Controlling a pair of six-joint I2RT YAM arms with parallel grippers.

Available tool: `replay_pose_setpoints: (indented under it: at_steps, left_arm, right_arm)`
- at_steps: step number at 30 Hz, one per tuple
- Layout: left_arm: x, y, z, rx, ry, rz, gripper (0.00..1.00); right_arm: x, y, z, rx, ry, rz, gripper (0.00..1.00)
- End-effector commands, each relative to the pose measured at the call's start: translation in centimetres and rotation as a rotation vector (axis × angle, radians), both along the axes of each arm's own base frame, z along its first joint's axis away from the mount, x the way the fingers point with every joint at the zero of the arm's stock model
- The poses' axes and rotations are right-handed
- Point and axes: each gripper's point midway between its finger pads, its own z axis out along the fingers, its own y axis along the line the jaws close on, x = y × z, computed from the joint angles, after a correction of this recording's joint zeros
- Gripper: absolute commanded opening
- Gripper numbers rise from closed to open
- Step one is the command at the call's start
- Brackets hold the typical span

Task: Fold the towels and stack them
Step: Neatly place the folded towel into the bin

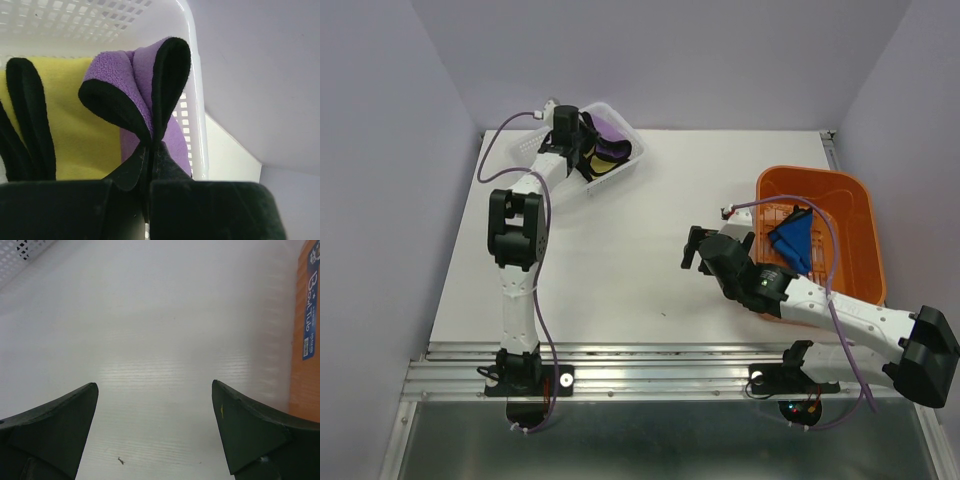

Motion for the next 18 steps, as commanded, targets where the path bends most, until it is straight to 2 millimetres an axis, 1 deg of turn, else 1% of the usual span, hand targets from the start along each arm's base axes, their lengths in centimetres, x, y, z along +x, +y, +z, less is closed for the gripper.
replay_pose_setpoints:
  at_steps: [1, 6, 10, 15, 16, 18]
  left_arm:
    - [0.3, 1.2, 0.9, -0.014, -0.033, 0.026, 0.00]
    - [-0.1, 1.6, -0.2, 0.001, -0.012, 0.024, 0.00]
    - [-0.6, 1.3, -1.6, -0.004, 0.024, 0.000, 0.00]
    - [-0.7, 1.5, -2.3, -0.008, 0.052, 0.005, 0.00]
    - [-0.8, 1.5, -2.3, -0.006, 0.053, 0.004, 0.01]
    - [-0.9, 1.8, -2.3, 0.003, 0.065, 0.014, 0.07]
  right_arm:
    - [0.6, 0.5, 1.2, 0.036, -0.042, -0.007, 1.00]
    - [0.8, 0.5, 0.9, 0.030, -0.042, -0.012, 1.00]
    - [0.7, 0.9, 0.8, 0.031, -0.031, -0.001, 1.00]
    - [0.6, 1.0, 0.9, 0.041, -0.030, 0.005, 1.00]
    - [0.6, 0.9, 0.9, 0.043, -0.032, 0.003, 1.00]
    - [0.6, 0.7, 0.9, 0.041, -0.034, -0.002, 1.00]
